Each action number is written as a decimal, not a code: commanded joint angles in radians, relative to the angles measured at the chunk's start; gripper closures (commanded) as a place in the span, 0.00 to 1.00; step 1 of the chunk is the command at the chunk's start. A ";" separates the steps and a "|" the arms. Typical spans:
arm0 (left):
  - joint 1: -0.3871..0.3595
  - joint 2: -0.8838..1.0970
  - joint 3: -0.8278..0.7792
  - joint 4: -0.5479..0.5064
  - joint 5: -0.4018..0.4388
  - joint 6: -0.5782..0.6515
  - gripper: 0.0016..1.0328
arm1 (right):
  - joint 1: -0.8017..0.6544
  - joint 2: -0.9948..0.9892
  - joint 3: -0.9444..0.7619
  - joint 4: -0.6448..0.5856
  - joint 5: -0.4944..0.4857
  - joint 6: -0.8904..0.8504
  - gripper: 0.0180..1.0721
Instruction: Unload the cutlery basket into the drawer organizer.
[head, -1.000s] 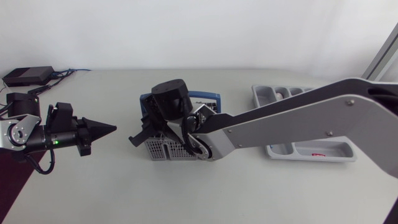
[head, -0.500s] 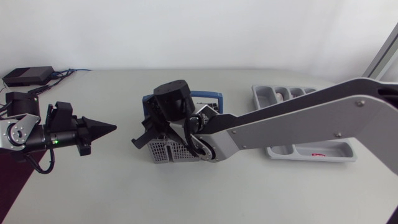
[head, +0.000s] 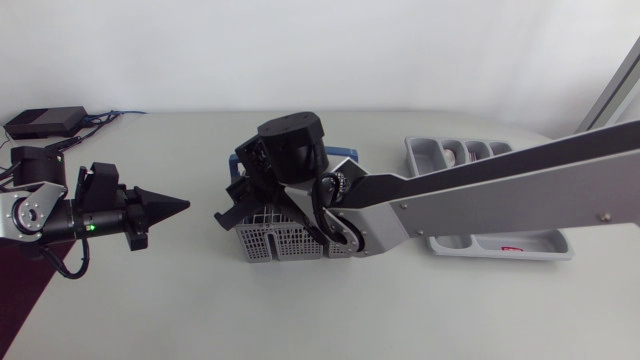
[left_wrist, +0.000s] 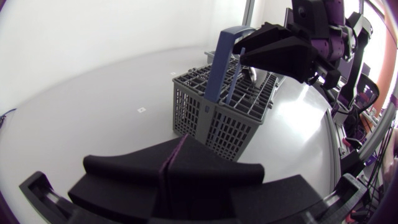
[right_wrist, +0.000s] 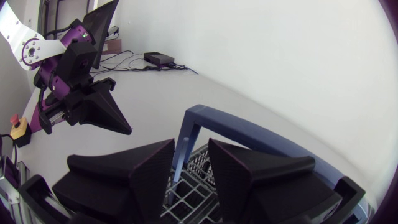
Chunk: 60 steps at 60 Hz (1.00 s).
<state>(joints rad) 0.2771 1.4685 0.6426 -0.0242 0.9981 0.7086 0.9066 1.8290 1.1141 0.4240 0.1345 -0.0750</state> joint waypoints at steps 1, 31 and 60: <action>-0.006 -0.017 -0.008 0.001 0.017 0.014 0.84 | -0.008 -0.013 -0.025 0.013 0.001 -0.006 0.67; -0.010 -0.020 -0.009 0.001 0.017 0.012 0.84 | -0.006 0.013 0.001 0.022 0.001 -0.005 0.94; -0.019 -0.043 -0.011 -0.006 0.017 0.002 0.84 | -0.002 -0.045 -0.030 0.018 -0.004 -0.005 0.94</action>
<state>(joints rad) 0.2649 1.4445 0.6422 -0.0246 0.9981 0.7082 0.9070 1.8179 1.1103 0.4377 0.1234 -0.0746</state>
